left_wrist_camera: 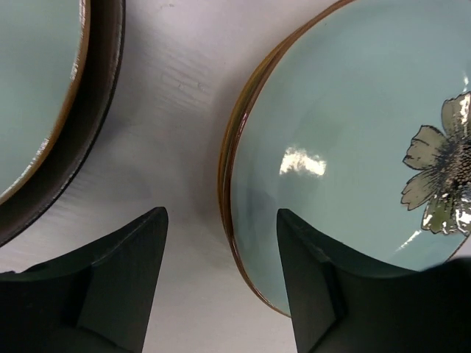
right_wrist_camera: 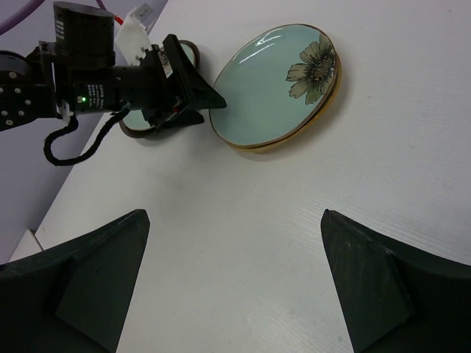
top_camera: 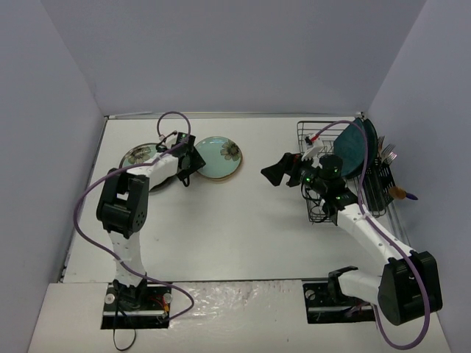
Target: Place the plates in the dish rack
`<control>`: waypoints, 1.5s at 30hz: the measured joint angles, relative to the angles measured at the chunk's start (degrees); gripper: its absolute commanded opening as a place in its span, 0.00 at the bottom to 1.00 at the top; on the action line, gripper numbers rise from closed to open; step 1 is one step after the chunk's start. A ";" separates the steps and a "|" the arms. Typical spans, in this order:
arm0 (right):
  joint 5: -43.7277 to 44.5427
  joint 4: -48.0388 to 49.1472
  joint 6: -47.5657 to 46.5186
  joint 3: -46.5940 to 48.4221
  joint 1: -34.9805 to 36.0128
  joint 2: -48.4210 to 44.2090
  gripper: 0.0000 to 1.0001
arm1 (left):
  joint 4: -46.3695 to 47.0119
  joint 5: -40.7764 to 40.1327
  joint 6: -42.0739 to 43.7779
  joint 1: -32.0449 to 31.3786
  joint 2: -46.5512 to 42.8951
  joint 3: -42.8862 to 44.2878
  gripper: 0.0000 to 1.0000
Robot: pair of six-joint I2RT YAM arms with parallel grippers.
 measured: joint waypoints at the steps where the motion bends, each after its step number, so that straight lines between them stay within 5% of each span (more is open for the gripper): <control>1: -0.08 0.01 -0.17 0.00 0.14 0.00 1.00 | -0.17 -0.28 -0.15 -0.26 0.54 0.17 0.52; 17: -0.15 -0.02 -1.47 -0.11 0.99 -0.09 1.00 | 0.93 -0.71 -2.34 -1.21 1.11 0.29 0.01; 36: -0.12 -0.18 -2.14 -0.11 1.91 -0.13 1.00 | -3.76 -0.99 -1.48 -0.80 -2.64 -0.57 0.00; 45: -0.14 -0.24 -2.23 -0.14 2.35 -0.13 1.00 | -1.55 -0.37 -2.00 -0.77 -8.61 -9.00 0.01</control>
